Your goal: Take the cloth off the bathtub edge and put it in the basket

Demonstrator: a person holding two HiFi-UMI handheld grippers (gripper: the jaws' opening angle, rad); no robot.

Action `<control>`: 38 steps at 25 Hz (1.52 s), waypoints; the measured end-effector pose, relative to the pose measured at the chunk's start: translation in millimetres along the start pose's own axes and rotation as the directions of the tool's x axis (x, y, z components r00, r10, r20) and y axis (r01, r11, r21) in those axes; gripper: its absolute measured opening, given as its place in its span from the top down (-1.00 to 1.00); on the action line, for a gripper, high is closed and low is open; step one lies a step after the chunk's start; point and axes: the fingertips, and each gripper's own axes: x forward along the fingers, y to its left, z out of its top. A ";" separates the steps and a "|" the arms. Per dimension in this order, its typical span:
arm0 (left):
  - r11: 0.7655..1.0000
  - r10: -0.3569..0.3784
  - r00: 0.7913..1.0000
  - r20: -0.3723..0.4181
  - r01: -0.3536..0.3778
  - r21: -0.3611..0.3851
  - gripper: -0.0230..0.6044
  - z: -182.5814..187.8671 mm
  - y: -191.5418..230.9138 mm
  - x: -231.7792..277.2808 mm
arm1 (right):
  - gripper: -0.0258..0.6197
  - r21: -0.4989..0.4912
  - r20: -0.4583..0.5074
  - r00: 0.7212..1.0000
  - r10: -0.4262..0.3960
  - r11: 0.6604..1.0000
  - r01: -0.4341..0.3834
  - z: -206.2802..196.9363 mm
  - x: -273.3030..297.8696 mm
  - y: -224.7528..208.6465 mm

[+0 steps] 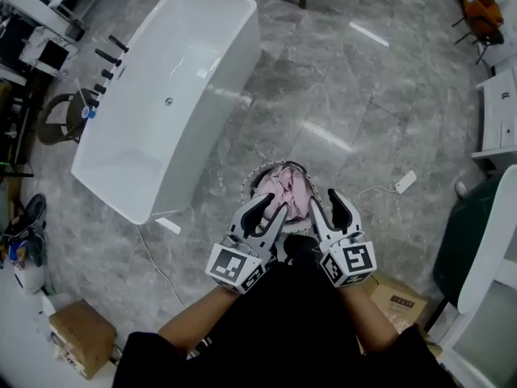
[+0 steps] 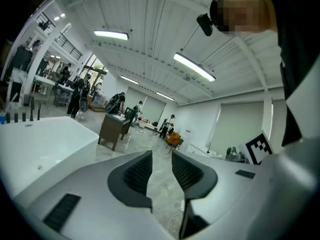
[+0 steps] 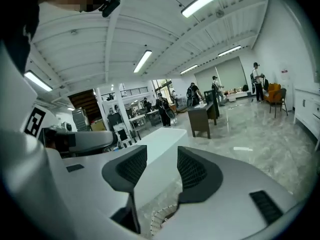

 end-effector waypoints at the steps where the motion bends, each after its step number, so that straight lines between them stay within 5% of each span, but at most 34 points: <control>1: 1.000 0.005 1.000 0.001 -0.005 0.026 0.53 8.8 -0.4 -5.1 | 0.35 -0.015 0.024 1.000 0.010 1.000 -0.009 12.2 -3.7 5.3; 3: 0.998 0.029 1.000 0.000 -0.029 0.048 0.86 22.3 5.3 -11.8 | 0.35 -0.062 0.066 0.997 0.030 0.998 -0.026 31.0 -5.9 15.6; 11: 0.992 0.126 0.989 0.079 -0.127 0.004 0.88 60.1 28.8 -28.6 | 0.36 -0.109 0.098 0.993 0.072 0.992 -0.061 62.1 -7.1 45.8; 14: 0.993 0.115 0.990 0.081 -0.118 0.029 0.88 69.0 26.7 -28.6 | 0.77 -0.111 0.117 0.989 0.089 0.991 -0.076 71.9 -5.1 53.5; 16: 0.993 0.106 0.991 0.080 -0.110 0.050 0.88 71.8 21.9 -29.8 | 0.81 -0.128 0.122 0.989 0.086 0.989 -0.071 79.2 -5.9 58.7; 22: 0.994 0.097 0.991 0.090 -0.101 0.048 0.88 75.3 18.7 -43.3 | 0.81 -0.219 0.120 0.992 0.041 0.976 -0.014 85.6 -7.0 79.6; 30: 0.992 0.081 0.990 0.113 -0.091 0.084 0.88 81.9 11.5 -57.2 | 0.82 -0.242 0.163 0.985 0.059 0.970 -0.018 87.4 -17.9 114.3; 38: 0.989 0.101 0.990 0.096 -0.111 0.096 0.88 73.3 15.7 -69.7 | 0.83 -0.253 0.188 0.982 -0.008 0.966 0.056 86.7 -22.4 114.1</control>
